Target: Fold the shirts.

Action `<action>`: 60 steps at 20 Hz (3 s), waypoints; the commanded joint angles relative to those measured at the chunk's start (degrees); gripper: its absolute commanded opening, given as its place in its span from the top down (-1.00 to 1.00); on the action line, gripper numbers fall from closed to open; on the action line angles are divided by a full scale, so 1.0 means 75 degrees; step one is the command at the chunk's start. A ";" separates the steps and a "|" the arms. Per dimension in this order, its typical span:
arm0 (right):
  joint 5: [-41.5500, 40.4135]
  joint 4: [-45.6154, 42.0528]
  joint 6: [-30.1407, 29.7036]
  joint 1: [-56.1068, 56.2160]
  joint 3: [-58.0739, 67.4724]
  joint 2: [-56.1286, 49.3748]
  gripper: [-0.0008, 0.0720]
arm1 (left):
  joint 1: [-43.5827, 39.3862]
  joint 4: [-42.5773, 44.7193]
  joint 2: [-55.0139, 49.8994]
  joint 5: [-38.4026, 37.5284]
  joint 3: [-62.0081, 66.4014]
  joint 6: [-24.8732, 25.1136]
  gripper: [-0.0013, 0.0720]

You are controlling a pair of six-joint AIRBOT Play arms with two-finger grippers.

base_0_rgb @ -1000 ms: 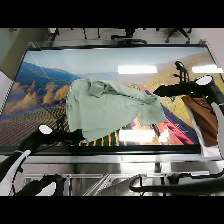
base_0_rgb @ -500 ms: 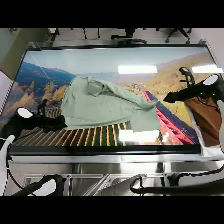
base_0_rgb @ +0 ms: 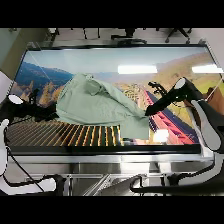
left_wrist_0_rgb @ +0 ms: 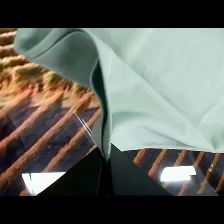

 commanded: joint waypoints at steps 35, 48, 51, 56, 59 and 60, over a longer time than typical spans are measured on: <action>-0.3258 0.0204 0.3841 -0.0618 0.3200 0.5490 0.91 | -0.0224 -0.0577 0.4639 0.0962 0.5147 0.0833 0.94; -0.6968 0.1122 0.3325 0.0487 0.1390 -0.0906 0.91 | -0.0985 -0.0933 -0.2046 0.2363 0.3955 0.2253 0.94; -0.7192 0.1084 0.3241 0.0420 0.1390 -0.1160 0.91 | -0.0982 -0.0947 -0.2465 0.2748 0.3958 0.2288 0.94; -0.5575 0.1090 0.2917 -0.0117 0.1396 -0.0530 -0.14 | -0.0772 -0.0982 -0.2110 0.1923 0.3969 0.2180 -0.92; -0.3657 0.0927 0.2920 -0.1005 0.1396 0.0297 -0.14 | -0.0181 -0.0935 -0.1215 0.1256 0.3969 0.1842 -0.92; -0.3069 0.0769 0.2920 -0.1338 0.1393 0.0539 -0.14 | 0.0085 -0.0906 -0.0924 0.0863 0.3969 0.1740 -0.92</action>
